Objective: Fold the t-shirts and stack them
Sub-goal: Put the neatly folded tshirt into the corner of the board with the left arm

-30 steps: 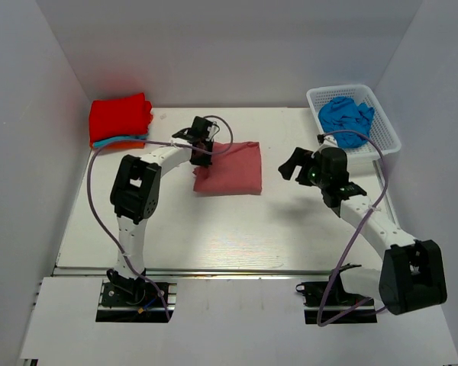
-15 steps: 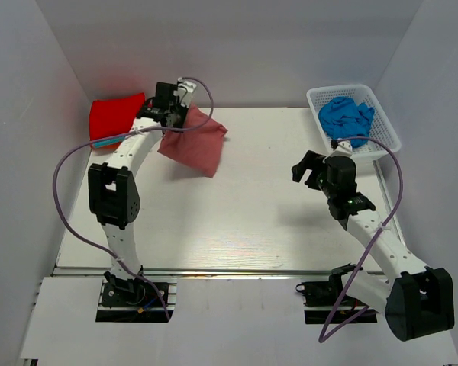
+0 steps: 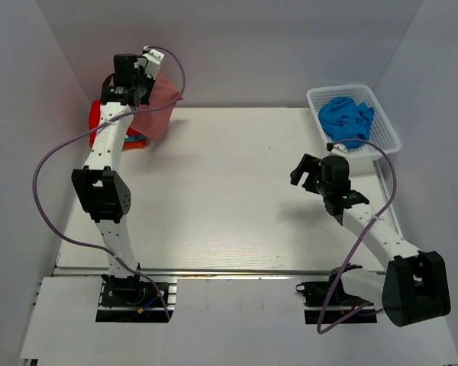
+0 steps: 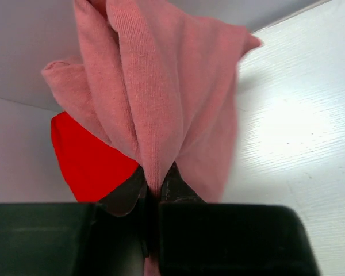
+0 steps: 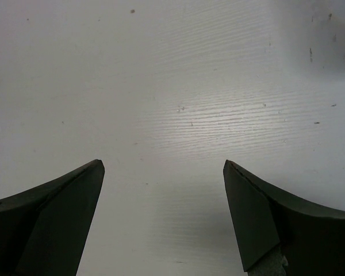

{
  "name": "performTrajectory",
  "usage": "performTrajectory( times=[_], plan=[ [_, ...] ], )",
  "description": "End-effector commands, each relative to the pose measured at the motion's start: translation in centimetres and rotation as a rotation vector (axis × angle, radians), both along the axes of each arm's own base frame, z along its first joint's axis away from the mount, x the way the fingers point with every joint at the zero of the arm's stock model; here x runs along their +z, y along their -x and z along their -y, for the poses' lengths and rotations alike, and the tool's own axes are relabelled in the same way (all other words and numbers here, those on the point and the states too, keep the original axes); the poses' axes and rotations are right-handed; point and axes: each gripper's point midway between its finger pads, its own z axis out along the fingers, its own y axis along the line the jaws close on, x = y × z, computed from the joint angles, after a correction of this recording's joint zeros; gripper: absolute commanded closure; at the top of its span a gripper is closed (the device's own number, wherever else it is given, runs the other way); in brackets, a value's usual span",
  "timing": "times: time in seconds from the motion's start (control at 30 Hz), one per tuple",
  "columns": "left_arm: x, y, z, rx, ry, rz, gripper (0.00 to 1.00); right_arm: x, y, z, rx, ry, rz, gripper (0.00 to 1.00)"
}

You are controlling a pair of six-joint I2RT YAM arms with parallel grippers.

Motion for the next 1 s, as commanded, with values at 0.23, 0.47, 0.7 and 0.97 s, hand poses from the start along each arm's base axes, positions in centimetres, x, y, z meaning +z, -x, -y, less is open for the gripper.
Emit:
performTrajectory(
  times=[0.23, 0.47, 0.7, 0.97],
  plan=[
    [7.5, -2.8, -6.3, 0.141, -0.027, 0.277, 1.0, 1.0, -2.0, -0.9, -0.005, -0.038, 0.018, 0.1],
    [6.8, -3.8, -10.3, 0.211, -0.024, 0.291, 1.0, -0.4, -2.9, -1.5, 0.001, -0.034, -0.046, 0.1],
    [5.6, -5.3, -16.6, 0.434, -0.028, 0.368, 1.0, -0.8, -4.1, -2.8, 0.041, -0.056, -0.071, 0.1],
    [2.2, -6.1, -19.7, 0.622, -0.055, 0.388, 1.0, -1.4, -5.0, -3.5, 0.053, -0.076, -0.099, 0.1]
  ],
)
